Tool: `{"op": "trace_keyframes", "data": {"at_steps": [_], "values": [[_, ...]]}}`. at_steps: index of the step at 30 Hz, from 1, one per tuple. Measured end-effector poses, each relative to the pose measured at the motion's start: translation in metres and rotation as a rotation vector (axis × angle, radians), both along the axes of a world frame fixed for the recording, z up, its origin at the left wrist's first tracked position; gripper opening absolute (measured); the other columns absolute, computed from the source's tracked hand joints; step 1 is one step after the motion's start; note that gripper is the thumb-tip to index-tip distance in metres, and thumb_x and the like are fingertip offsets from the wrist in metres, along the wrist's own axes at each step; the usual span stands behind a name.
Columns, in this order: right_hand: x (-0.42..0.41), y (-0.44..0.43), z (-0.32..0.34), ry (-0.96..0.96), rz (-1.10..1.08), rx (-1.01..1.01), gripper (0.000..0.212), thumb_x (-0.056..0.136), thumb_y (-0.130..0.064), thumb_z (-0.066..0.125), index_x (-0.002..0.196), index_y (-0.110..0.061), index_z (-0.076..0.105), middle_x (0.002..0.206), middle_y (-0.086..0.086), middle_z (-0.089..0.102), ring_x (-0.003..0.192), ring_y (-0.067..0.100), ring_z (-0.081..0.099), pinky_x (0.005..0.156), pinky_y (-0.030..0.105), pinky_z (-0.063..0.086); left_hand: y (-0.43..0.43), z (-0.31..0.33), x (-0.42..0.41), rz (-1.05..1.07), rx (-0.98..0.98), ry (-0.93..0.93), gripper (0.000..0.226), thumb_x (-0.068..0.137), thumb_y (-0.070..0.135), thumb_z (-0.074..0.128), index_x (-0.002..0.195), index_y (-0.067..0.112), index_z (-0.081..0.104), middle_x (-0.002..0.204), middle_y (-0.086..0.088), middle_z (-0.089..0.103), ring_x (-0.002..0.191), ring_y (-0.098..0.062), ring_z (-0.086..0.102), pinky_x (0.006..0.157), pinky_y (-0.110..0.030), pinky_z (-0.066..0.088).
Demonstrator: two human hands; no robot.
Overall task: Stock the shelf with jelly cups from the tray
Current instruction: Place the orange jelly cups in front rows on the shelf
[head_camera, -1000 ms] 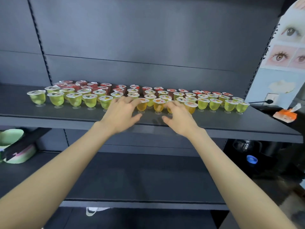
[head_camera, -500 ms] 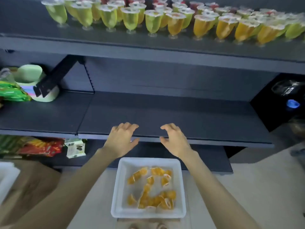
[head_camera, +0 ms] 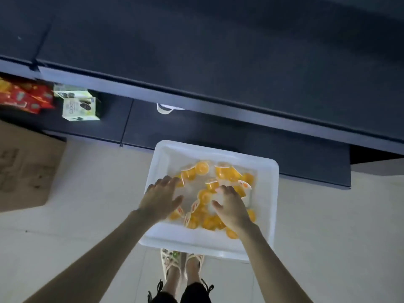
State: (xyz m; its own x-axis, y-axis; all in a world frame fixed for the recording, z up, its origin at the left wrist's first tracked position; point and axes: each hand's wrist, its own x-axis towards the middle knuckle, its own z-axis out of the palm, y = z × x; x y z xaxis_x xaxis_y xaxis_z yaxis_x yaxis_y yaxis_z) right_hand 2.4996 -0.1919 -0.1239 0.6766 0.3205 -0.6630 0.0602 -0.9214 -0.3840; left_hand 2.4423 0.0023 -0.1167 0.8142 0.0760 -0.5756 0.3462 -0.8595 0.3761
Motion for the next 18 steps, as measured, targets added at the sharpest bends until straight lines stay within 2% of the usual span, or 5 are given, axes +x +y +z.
{"op": "trace_keyframes", "data": {"at_steps": [4,8,13,18], "values": [[-0.01,0.0,-0.086,0.046,-0.074,0.005,0.043,0.092,-0.03,0.058,0.13,-0.011,0.05,0.126,0.009,0.056,0.115,0.023,0.056,0.096,0.033,0.047,-0.002,-0.088,-0.003,0.072,-0.049,0.021,0.053,0.093,0.037,0.053,0.139,0.017,0.036,0.141,-0.005,0.042,0.125,-0.023,0.045,0.103,-0.038,0.041],[-0.022,0.004,-0.139,0.023,-0.195,0.065,0.049,0.088,-0.038,0.064,0.128,-0.014,0.05,0.12,0.005,0.063,0.11,0.021,0.061,0.091,0.034,0.052,-0.004,-0.15,-0.004,0.137,-0.032,-0.007,0.065,0.089,0.039,0.058,0.144,0.017,0.031,0.148,-0.005,0.033,0.132,-0.027,0.036,0.106,-0.044,0.037],[-0.034,0.013,-0.161,-0.075,-0.292,0.112,0.057,0.082,-0.042,0.07,0.128,-0.014,0.051,0.117,0.008,0.058,0.104,0.023,0.06,0.084,0.031,0.049,-0.007,-0.184,0.003,0.178,-0.002,-0.113,0.061,0.089,0.04,0.058,0.14,0.015,0.036,0.14,-0.008,0.04,0.125,-0.03,0.04,0.101,-0.043,0.036],[-0.04,0.014,-0.168,-0.08,-0.47,0.19,0.047,0.08,-0.033,0.074,0.116,-0.009,0.055,0.107,0.009,0.064,0.098,0.024,0.061,0.08,0.032,0.049,-0.011,-0.185,0.005,0.196,0.005,-0.099,0.056,0.09,0.04,0.057,0.134,0.011,0.04,0.135,-0.009,0.046,0.118,-0.029,0.045,0.095,-0.037,0.04]]}}
